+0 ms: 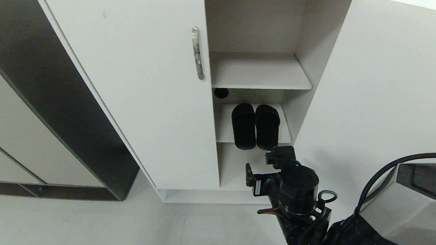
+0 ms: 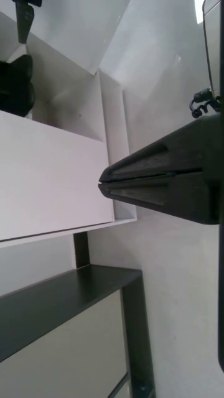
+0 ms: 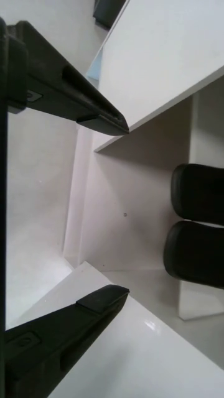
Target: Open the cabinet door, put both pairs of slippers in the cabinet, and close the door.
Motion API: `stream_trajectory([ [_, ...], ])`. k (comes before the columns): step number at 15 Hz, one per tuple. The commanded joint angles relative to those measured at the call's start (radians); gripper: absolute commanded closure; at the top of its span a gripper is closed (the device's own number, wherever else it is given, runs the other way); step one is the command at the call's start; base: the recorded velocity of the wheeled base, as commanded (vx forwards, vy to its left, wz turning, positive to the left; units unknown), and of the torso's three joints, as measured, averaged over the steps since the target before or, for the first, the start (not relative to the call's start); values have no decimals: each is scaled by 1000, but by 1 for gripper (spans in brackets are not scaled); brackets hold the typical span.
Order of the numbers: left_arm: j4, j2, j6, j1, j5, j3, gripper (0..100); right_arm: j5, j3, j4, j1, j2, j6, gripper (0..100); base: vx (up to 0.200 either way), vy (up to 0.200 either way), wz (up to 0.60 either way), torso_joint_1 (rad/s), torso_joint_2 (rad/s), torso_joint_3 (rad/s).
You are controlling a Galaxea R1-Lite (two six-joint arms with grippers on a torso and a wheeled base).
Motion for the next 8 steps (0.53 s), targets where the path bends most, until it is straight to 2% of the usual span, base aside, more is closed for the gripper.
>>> stream_trajectory([
  [1, 0, 1, 0, 0, 0, 0, 100, 0, 2, 0, 0, 5, 0, 0, 0, 0, 0, 2, 2, 193],
  [8, 0, 1, 1, 0, 2, 0, 100, 0, 14, 0, 0, 11, 1, 0, 0, 0, 0, 4, 1, 202],
])
